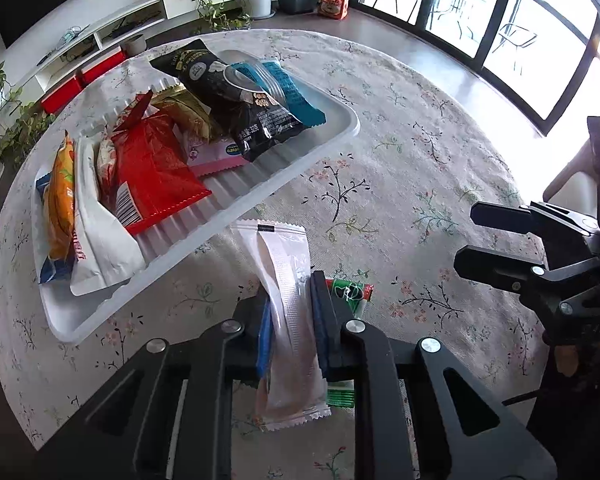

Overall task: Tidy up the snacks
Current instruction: 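Lift the white packet with the left gripper while the right gripper grasps the green packet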

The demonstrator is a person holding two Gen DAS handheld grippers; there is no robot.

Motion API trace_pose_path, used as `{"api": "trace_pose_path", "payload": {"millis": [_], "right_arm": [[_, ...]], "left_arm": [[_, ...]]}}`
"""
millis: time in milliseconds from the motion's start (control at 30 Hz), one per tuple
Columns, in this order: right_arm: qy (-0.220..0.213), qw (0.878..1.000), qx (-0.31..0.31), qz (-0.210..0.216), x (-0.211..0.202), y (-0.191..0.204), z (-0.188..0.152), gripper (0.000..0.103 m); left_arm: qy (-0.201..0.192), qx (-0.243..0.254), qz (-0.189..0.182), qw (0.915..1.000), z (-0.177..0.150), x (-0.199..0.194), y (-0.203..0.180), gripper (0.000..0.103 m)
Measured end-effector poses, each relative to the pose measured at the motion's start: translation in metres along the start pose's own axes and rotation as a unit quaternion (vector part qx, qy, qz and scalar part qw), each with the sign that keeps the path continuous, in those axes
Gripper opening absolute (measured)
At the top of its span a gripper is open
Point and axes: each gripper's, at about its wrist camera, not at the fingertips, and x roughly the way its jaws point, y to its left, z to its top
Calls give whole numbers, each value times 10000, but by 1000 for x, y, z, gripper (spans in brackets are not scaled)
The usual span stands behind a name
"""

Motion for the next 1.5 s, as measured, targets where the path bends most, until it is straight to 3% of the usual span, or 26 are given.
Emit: {"api": "trace_pose_path", "payload": {"millis": [233,500,933,1100,1300,1500], "right_arm": [[74,10000,-50,-36,5,3,-2,73],[40,9997,-219,-99,0,12,-1,73],[737,9949,-671,136,36,87,1,79],[1031,9926,-629,155,59,106,0,79],[999,9945,-290,116,75,109,18,79],[989,9943,-394,8,84,116,27,75]], "left_arm": [[-26,-158,-2,9999,-19,-11,11,12],[-486,-591,-48,9971,-46,-44,27,9],[-1217,-1886,-330,9739,-141,-100,65,9],[-1399,-2016,-429,9685,-155,-112,70,9],[-1571,-2092,-573,9635,-159,-117,68,9],[-1640,-2163,-626,9604,-164,-119,69,9]]}}
